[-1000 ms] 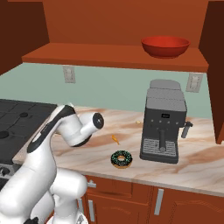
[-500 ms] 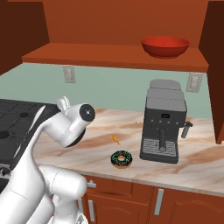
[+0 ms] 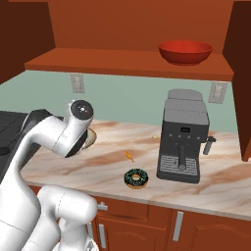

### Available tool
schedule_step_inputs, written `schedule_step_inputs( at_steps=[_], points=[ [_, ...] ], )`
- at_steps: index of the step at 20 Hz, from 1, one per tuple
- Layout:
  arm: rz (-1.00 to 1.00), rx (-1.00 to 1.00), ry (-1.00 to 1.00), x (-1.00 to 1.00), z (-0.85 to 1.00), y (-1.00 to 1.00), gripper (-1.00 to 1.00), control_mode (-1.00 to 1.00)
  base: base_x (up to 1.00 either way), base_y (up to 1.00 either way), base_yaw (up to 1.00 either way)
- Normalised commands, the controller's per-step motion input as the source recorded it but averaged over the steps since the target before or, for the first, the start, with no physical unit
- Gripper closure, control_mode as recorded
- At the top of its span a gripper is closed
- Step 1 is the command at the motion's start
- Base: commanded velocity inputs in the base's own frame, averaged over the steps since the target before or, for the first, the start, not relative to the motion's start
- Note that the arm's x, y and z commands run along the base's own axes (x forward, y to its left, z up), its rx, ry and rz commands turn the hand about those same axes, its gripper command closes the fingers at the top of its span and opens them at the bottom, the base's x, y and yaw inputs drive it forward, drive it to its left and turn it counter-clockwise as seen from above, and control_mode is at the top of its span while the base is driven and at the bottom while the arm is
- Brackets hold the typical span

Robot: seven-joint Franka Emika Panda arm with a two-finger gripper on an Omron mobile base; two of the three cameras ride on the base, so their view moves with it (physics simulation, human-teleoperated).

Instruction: Pick both bowls and place them on the counter. Then place the shrimp in one bowl and place the donut in the other bowl.

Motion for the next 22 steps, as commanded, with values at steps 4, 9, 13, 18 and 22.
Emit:
schedule_step_inputs(
  at_steps=[4,9,13,18,22],
  points=[
    [-0.3,-0.02,0.21,-0.19,0.33,-0.26,-1.0,-1.0,0.0,0.0,0.0],
    [-0.3,-0.01,0.17,-0.23,0.34,-0.33,-1.0,-1.0,0.0,0.0,0.0],
    [-0.36,-0.01,0.18,-0.15,0.35,-0.33,-1.0,-1.0,0.0,0.0,0.0],
    [-0.31,-0.08,0.02,-0.16,0.37,-0.27,-1.0,-1.0,0.0,0.0,0.0],
    [-0.18,-0.13,-0.07,-0.19,0.33,-0.26,-1.0,-1.0,0.0,0.0,0.0]
  ],
)
